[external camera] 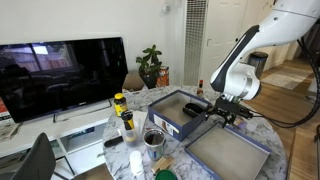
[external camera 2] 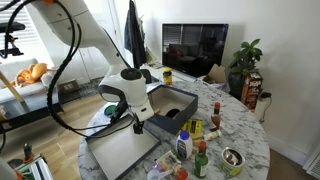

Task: Put the lid on the blue box

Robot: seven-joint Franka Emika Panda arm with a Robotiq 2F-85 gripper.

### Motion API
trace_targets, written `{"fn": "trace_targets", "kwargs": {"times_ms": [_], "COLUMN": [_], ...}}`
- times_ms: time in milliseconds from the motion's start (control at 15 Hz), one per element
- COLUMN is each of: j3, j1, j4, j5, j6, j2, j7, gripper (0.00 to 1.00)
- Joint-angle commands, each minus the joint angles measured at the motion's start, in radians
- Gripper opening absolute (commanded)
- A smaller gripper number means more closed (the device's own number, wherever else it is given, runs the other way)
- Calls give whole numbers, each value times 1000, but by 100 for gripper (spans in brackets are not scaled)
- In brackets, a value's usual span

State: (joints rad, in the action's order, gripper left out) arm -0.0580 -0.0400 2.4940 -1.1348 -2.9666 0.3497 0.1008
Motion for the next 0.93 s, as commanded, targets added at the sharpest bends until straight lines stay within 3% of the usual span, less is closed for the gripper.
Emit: {"fn": "trace_targets", "kwargs": {"times_ms": [0,467,533,867], "j3": [-18,-28,-29,-53], "j1": [9,23,26,49], "j4": [-45,-89,-94,-129], "j5": [-31,-77,-87,-198], "j6": [-20,-30,-32,-73], "j2": [56,124,132,164], "j7": [-38,-71,-77,-154], "gripper": [100,98,84,45]}}
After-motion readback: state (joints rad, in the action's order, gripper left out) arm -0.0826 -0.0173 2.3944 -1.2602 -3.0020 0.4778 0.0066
